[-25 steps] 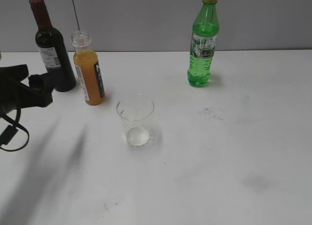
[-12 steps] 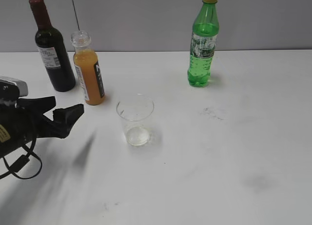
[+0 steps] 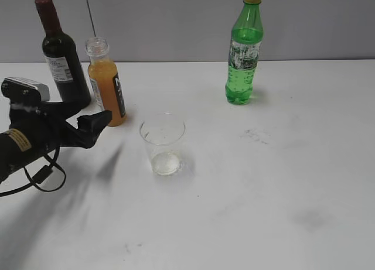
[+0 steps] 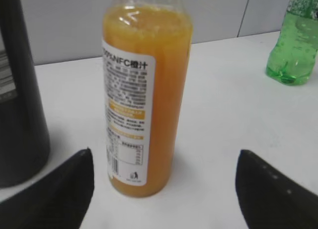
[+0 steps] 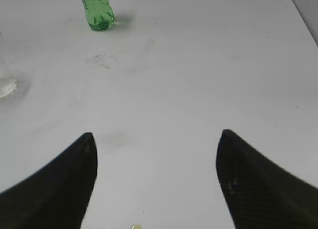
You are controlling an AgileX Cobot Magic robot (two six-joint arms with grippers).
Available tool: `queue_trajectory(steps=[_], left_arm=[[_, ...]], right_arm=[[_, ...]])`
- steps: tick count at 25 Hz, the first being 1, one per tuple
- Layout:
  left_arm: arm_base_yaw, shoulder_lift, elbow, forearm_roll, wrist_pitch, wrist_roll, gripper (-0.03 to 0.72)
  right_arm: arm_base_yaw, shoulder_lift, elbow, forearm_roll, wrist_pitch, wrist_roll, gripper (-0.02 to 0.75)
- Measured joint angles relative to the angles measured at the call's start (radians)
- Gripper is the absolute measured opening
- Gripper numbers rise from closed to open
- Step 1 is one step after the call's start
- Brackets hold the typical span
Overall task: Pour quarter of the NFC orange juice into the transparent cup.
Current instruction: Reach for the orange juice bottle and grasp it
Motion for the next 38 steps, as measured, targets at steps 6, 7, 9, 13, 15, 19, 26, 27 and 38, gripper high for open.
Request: queue_trajectory(steps=[6,7,9,13,15,19,26,27,38], left_arm=[[0.0,0.078,-0.102,0.006,0.0,-0.004,0.688],[0.0,0.089,-0.115,0.008,0.0,-0.007,0.688],[0.0,0.108,-0.146,0.013,0.0,-0.021,0.688],[0.0,0.139,-0.21,0.019,0.001,-0.067,0.688],[0.0,0.154,-0.244,0.033,0.011,-0.081,0.688],[0.0,0.175,-0.31,0.049,0.041,-0.09,0.688],[0.0,0.215,-0.382,0.076,0.087,-0.102,0.684],[0.0,0.223,-0.389,0.081,0.088,-0.108,0.681],[-0.002,0.236,-0.4,0.108,0.091,-0.123,0.468]], right_arm=[[0.0,0.0,0.0,0.0,0.0,0.0,0.572],[0.0,0.0,0.0,0.0,0.0,0.0,0.572],[0.0,0.0,0.0,0.0,0.0,0.0,0.572],[0.0,0.0,0.0,0.0,0.0,0.0,0.572],[0.0,0.0,0.0,0.0,0.0,0.0,0.572],[0.0,0.0,0.0,0.0,0.0,0.0,0.572],[0.0,0.0,0.0,0.0,0.0,0.0,0.572],[0.0,0.0,0.0,0.0,0.0,0.0,0.572],[0.0,0.0,0.0,0.0,0.0,0.001,0.572]])
